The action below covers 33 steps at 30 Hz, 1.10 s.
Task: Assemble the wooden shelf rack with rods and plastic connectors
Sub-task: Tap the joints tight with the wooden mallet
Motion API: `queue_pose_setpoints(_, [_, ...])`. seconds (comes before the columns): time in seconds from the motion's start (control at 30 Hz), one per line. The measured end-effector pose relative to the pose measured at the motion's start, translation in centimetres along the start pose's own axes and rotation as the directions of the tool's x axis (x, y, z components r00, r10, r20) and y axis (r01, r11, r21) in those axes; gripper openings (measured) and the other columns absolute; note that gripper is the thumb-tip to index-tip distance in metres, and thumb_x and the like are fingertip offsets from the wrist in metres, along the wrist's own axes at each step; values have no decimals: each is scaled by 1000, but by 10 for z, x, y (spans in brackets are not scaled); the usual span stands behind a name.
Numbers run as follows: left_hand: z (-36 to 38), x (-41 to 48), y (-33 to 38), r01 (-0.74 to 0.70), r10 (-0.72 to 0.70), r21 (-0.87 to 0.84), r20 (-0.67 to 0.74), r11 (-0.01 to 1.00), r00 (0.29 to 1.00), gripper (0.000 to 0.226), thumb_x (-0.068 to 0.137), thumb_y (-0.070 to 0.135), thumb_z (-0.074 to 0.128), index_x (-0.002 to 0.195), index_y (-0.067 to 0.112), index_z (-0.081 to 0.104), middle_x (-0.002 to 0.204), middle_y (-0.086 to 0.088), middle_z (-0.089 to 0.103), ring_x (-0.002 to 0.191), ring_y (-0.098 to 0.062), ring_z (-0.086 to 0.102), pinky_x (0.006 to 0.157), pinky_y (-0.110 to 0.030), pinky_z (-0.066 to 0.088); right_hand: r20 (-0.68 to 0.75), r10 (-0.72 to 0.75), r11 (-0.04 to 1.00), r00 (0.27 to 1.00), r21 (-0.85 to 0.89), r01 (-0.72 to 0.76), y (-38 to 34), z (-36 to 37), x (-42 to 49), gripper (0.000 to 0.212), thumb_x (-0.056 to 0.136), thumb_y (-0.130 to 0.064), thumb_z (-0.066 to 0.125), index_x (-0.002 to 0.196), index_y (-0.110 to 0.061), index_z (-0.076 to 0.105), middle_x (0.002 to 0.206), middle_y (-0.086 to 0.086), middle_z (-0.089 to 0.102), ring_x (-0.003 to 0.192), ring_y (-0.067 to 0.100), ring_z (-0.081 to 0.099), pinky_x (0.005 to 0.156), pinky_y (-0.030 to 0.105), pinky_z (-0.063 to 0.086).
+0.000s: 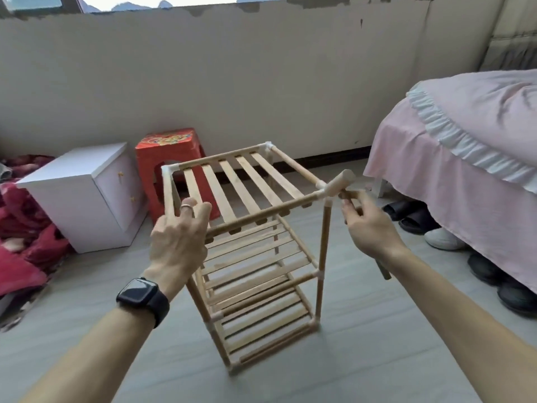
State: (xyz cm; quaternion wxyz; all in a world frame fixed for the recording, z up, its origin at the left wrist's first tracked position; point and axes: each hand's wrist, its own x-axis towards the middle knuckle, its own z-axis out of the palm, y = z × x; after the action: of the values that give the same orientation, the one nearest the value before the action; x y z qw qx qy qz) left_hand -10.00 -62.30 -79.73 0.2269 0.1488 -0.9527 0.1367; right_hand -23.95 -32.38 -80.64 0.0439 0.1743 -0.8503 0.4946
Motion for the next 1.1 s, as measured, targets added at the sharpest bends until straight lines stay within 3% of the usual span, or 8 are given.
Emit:
queue_pose_setpoints(0.1, [-3, 12, 38, -42, 44, -22, 110, 999, 993, 68, 77, 19, 65, 139, 25, 38, 148, -13, 41, 126, -35, 49, 101, -54, 42, -10, -8, 997, 1000, -72, 7, -4, -14, -2, 17, 106, -49, 39, 112, -46, 54, 72, -13, 59, 69, 8, 58, 62, 31, 47])
queue_pose_setpoints(0.2, [-7, 35, 90, -157, 172, -154, 84, 975, 981, 69, 80, 26, 63, 143, 29, 34, 152, -8, 41, 138, -28, 40, 111, -54, 32, 16, 19, 984, 1000, -179, -16, -6, -22, -1, 19, 107, -40, 38, 107, -32, 56, 83, -3, 64, 77, 17, 60, 63, 37, 44])
queue_pose_setpoints(0.3, [-11, 68, 134, -171, 179, -223, 14, 960, 984, 61, 86, 34, 61, 142, 25, 39, 147, -8, 48, 135, -29, 42, 110, -50, 35, 21, 16, 971, 1000, -238, -10, -7, -25, -1, 20, 108, -33, 35, 108, -25, 54, 88, 0, 64, 82, 19, 60, 67, 39, 46])
queue_pose_setpoints(0.4, [-3, 94, 159, -103, 141, -208, 176, 973, 974, 55, 89, 46, 54, 141, 32, 42, 149, -9, 44, 136, -33, 37, 108, -53, 32, 28, -58, 973, 998, -221, 63, -8, -32, 2, 17, 108, -33, 37, 108, -28, 53, 85, 1, 65, 79, 20, 62, 70, 42, 51])
queue_pose_setpoints(0.63, [26, 95, 148, -185, 227, -264, 137, 947, 964, 25, 94, 49, 49, 112, 34, 57, 105, -2, 50, 91, -22, 47, 63, -35, 36, 145, -23, 828, 989, -552, 100, -17, -50, 21, 24, 107, -41, 36, 104, -26, 55, 81, -1, 64, 75, 19, 59, 69, 42, 52])
queue_pose_setpoints(0.8, [31, 94, 127, -247, 282, -237, 127, 940, 951, 22, 90, 43, 58, 110, 39, 50, 108, 2, 49, 91, -20, 46, 62, -35, 36, 7, -304, 911, 953, -288, 293, -27, -46, 24, 18, 108, -31, 40, 105, -22, 55, 76, -6, 62, 67, 7, 58, 54, 18, 40])
queue_pose_setpoints(0.93, [29, 91, 124, -244, 276, -222, 125, 944, 953, 24, 91, 33, 58, 113, 37, 50, 114, 0, 51, 96, -22, 47, 63, -36, 39, 226, -39, 777, 973, -605, 172, -26, -45, 21, 31, 107, -41, 34, 104, -23, 59, 84, -1, 64, 80, 20, 59, 73, 42, 51])
queue_pose_setpoints(1.1, [28, 90, 127, -237, 269, -215, 130, 947, 954, 25, 92, 28, 57, 114, 35, 50, 116, -3, 51, 96, -24, 48, 63, -37, 42, -72, -314, 914, 947, -293, 280, -30, -52, 18, 25, 108, -38, 36, 103, -23, 55, 70, 0, 64, 59, 13, 57, 56, 36, 44])
